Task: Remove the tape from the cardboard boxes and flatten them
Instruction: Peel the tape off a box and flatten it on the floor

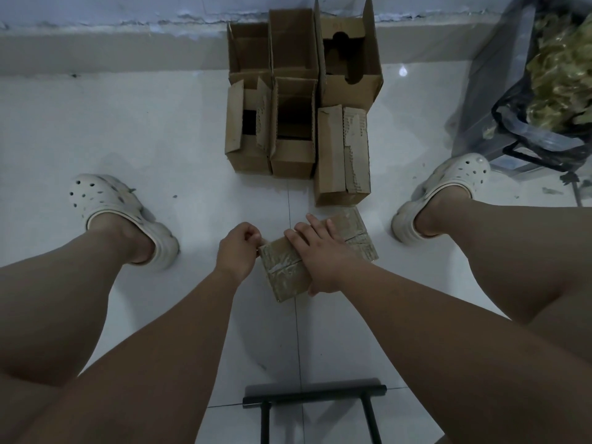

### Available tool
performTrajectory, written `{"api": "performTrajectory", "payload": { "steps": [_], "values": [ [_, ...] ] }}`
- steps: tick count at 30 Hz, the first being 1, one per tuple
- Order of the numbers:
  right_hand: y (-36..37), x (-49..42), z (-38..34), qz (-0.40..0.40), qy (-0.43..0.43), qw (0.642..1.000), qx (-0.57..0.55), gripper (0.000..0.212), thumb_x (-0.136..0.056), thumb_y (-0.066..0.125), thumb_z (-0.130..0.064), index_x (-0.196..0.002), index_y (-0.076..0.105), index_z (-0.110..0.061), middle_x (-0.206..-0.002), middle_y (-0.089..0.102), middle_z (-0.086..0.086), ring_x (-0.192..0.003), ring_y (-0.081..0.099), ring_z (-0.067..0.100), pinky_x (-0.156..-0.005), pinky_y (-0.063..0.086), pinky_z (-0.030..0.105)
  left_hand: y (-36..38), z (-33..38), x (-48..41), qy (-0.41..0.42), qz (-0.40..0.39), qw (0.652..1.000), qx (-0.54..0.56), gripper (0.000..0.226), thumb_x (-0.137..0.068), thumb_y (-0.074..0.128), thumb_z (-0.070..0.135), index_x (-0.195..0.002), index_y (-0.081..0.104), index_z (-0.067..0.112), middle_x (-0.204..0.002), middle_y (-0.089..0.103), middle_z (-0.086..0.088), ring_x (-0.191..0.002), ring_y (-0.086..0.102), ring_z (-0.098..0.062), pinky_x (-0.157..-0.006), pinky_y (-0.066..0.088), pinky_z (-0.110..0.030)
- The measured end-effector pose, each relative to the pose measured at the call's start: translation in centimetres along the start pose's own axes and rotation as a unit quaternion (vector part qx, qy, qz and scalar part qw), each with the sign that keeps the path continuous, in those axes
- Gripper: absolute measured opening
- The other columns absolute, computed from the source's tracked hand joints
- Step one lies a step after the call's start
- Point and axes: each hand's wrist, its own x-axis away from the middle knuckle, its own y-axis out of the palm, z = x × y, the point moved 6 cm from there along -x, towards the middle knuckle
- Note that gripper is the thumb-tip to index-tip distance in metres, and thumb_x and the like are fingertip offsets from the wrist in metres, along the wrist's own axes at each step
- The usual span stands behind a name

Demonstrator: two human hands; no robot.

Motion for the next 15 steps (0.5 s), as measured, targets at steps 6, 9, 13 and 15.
{"api": "performTrajectory", "payload": {
  "steps": [6,9,13,15],
  "values": [
    [0.0,0.3,0.4,0.006,0.021,1.0,0.004,0.116,-0.071,0.079,-0.034,-0.153,-0.001,-0.018,-0.157,0.006,0.01,-0.148,-0.01,0.033,-0.118,-0.007,0.052,0.5,0.3,-0.3,-0.018,-0.013,0.998,0.061,0.023,-0.097,0.045,0.003,-0.077,0.054,0.011,-0.089,0.059,-0.016,-0.083,0.058,-0.027,-0.078,0.055,-0.036],
    [0.0,0.8,1.0,0.011,0.042,0.999,0.005,0.118,-0.069,0.08,-0.036,-0.152,-0.001,-0.019,-0.154,0.008,0.01,-0.147,-0.007,0.034,-0.118,-0.005,0.054,1.3,1.1,-0.2,-0.012,-0.023,0.997,0.069,0.022,-0.097,0.043,0.003,-0.079,0.051,0.01,-0.089,0.055,-0.015,-0.083,0.055,-0.025,-0.074,0.054,-0.033],
    [0.1,1.4,2.0,0.01,0.059,0.998,-0.001,0.119,-0.068,0.081,-0.036,-0.152,-0.001,-0.019,-0.153,0.009,0.009,-0.146,-0.005,0.034,-0.118,-0.003,0.054,2.4,2.0,0.0,-0.006,-0.026,0.997,0.078,0.02,-0.098,0.041,0.004,-0.081,0.05,0.011,-0.089,0.052,-0.013,-0.085,0.054,-0.026,-0.074,0.054,-0.033],
    [0.2,1.6,2.3,0.005,0.06,0.998,-0.002,0.119,-0.068,0.081,-0.037,-0.152,-0.001,-0.019,-0.153,0.009,0.008,-0.147,-0.006,0.034,-0.118,-0.004,0.054,2.9,2.0,0.4,-0.014,-0.043,0.993,0.106,0.008,-0.098,0.044,0.007,-0.096,0.052,0.006,-0.091,0.053,-0.014,-0.089,0.056,-0.027,-0.076,0.053,-0.032]
  ]
}}
